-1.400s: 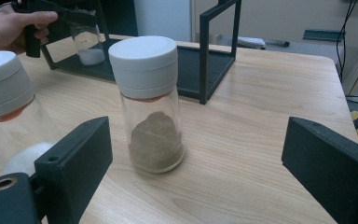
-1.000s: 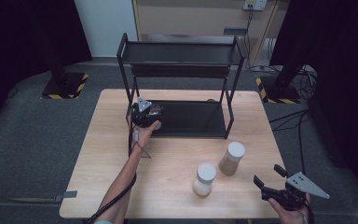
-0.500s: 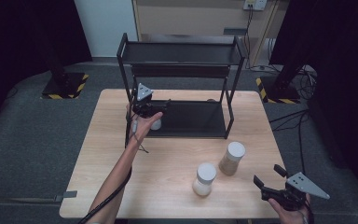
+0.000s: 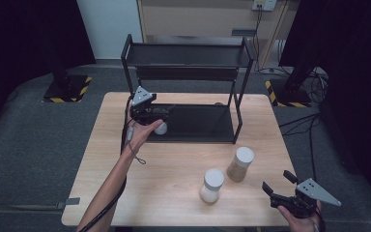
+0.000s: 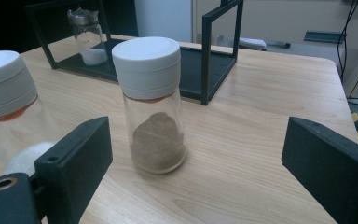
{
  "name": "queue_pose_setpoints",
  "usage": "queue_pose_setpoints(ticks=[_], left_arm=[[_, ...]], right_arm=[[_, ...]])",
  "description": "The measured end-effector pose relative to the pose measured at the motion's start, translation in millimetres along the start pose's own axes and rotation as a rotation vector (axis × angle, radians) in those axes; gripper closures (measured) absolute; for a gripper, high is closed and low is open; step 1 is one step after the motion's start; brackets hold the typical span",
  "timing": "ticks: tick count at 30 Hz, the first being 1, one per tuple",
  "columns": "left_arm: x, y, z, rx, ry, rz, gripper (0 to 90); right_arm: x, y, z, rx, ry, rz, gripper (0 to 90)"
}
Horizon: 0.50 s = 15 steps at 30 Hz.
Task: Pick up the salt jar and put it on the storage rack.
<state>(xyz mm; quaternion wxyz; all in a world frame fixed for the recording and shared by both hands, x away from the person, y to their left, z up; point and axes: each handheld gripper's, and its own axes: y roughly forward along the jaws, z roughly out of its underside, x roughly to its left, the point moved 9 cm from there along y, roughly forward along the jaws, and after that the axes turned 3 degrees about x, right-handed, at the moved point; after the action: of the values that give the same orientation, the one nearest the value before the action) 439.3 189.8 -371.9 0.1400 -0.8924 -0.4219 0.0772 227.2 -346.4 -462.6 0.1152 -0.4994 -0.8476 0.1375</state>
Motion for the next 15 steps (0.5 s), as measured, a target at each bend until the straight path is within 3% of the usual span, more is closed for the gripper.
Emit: queue_pose_setpoints(ticks=[15], left_arm=[[-8.3, -59.1, 14.5, -0.012, 0.068, 0.121, 8.8]], right_arm=[[1.1, 0.2, -0.5, 0.004, -0.006, 0.001, 8.5]])
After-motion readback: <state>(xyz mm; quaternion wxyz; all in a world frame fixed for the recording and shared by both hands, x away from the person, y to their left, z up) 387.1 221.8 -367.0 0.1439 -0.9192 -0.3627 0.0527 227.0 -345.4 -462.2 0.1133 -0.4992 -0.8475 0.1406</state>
